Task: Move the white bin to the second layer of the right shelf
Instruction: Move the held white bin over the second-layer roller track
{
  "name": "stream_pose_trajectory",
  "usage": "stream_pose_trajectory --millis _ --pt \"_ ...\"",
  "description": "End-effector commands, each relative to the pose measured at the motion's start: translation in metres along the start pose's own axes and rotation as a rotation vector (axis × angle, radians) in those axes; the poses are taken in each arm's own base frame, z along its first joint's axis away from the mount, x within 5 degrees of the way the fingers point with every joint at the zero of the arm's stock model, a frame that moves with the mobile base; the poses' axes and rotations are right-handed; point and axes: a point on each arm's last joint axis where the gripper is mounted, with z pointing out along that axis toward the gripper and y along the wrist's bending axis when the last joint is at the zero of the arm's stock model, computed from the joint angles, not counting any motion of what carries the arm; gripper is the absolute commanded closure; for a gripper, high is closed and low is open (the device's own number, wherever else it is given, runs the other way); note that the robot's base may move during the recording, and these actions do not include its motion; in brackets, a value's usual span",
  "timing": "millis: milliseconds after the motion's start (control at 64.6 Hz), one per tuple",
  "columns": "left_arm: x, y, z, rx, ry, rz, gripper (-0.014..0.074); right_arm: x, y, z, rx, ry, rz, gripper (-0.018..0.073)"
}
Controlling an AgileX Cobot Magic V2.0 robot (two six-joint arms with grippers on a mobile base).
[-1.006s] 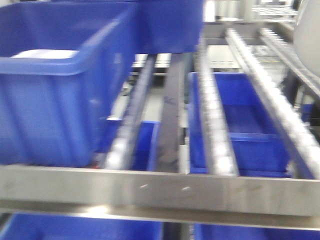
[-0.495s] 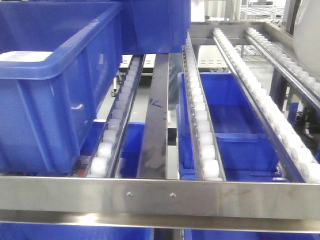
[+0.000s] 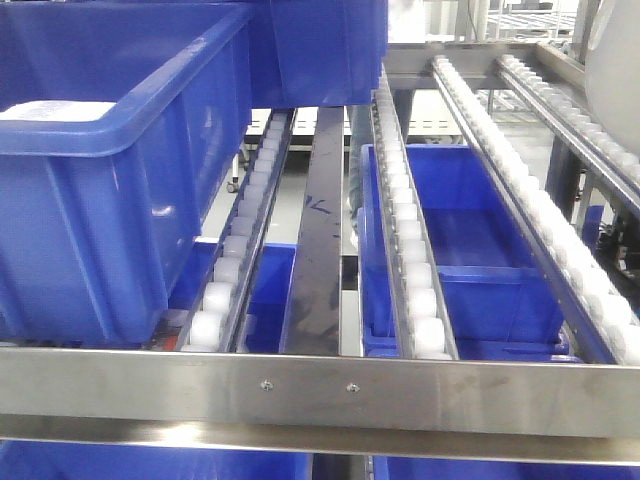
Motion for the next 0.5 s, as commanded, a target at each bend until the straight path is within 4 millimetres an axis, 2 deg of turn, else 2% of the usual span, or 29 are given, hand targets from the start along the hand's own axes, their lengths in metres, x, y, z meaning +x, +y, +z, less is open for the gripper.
stream_pose_trajectory --millis 0,480 --pt "0.0001 -0.0004 0.0005 0.008 -0.079 -0.007 0.0512 -0.0171 0.0021 -0.0049 -0.014 -0.12 -0.001 0.0507" --pt "0.0001 -0.0004 0.0005 0.008 -0.079 -0.007 0.0512 -0.0154 0.0022 -0.0047 -0.015 -0.101 0.008 0.0507"
